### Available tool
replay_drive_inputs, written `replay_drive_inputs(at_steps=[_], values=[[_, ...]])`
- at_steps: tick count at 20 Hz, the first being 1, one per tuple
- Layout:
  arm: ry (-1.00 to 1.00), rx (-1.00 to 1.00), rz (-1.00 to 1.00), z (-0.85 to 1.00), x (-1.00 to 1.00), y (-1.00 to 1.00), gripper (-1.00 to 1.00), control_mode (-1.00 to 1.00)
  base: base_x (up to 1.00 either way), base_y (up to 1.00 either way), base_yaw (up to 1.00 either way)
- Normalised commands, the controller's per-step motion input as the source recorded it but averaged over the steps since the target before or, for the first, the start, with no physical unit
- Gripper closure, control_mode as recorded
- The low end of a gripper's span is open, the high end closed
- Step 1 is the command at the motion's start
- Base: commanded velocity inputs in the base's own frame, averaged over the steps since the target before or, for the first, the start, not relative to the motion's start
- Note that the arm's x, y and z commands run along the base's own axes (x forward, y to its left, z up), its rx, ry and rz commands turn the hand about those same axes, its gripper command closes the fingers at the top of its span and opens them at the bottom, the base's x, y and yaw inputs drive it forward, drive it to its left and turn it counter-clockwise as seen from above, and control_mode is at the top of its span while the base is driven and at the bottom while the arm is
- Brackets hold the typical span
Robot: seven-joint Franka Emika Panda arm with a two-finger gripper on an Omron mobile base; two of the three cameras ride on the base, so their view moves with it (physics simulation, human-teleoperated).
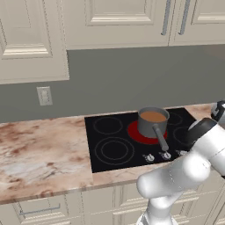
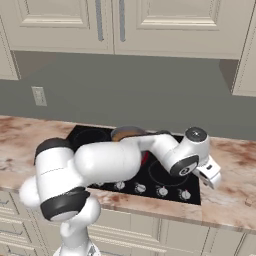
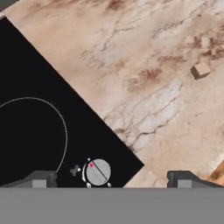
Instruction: Pick up the sugar cube(s) and place them in the saucepan with hot chocolate.
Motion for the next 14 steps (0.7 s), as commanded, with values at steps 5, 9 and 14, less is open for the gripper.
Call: replay_drive_inputs(at_steps=[5,9,14], values=[[0.09,0.0,0.0,-0.14,0.1,-0.4,-1.0,-1.0,0.0,0.0,0.0],[0.04,0.0,0.0,-0.03,0.04,-0.57,-1.0,-1.0,0.0,0.0,0.0],[0.0,0.02,0.0,-0.02,0.0,-0.41,-1.0,-1.0,0.0,0.0,0.0]])
